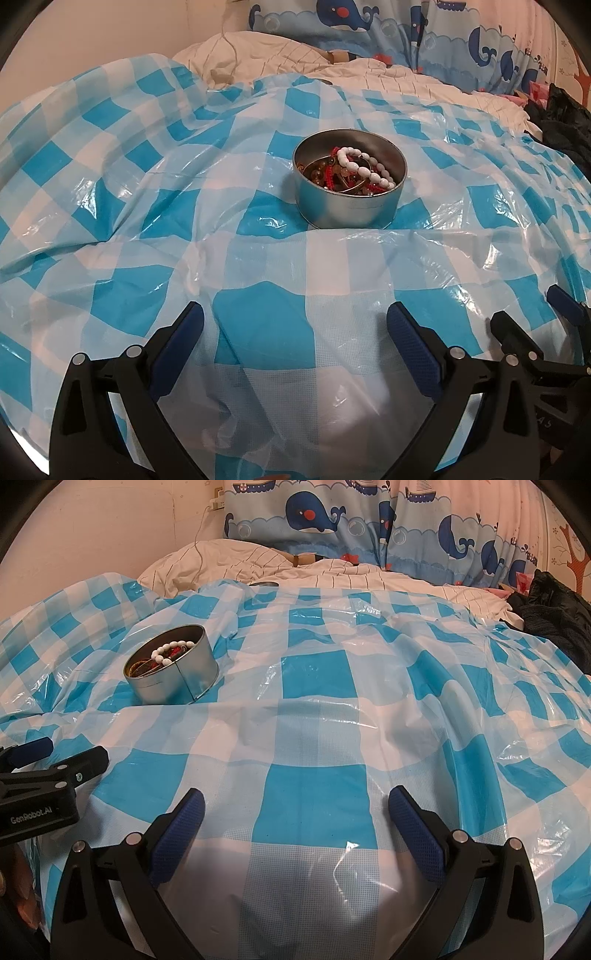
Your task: Organize jewelry
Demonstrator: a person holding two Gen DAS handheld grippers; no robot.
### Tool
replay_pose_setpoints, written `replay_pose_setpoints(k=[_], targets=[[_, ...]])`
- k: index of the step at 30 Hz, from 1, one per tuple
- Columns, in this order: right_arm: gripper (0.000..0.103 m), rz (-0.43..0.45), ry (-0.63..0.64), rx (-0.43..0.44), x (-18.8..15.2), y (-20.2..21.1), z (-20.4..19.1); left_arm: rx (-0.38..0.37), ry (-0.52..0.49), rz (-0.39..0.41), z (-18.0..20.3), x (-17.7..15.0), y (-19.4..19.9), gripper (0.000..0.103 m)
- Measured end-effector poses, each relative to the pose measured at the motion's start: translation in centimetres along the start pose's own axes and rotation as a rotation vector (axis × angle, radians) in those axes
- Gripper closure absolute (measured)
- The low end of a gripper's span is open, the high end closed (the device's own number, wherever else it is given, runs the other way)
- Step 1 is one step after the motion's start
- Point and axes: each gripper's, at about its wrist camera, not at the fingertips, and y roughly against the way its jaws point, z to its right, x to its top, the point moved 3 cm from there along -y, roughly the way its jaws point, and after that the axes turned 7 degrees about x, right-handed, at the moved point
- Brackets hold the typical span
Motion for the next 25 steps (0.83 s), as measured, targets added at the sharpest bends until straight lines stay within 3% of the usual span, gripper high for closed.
replay_pose_setpoints(k=[7,10,21,25], targets=[[0.007,0.000,0.001,0.000,0.0,0.0,0.0,-0.002,0.018,-0.031,0.6,0.0,-0.9,0.008],[0.007,-0.001,0.001,-0.001,0.0,0.0,-0.1,0.019,0.019,-0.003,0.8,-0.2,-0.4,0.008],[0.007,-0.002,0.002,-0.002,0.0,-0.1,-0.1,-0.037,-0.005,-0.016,0.2,0.3,-0.8,0.008],[0.007,-0.002,0.002,-0.002,0.1,-0.1,-0.1,-0.013,-0.006,-0.024,-0.1,0.1,-1.5,0.008]])
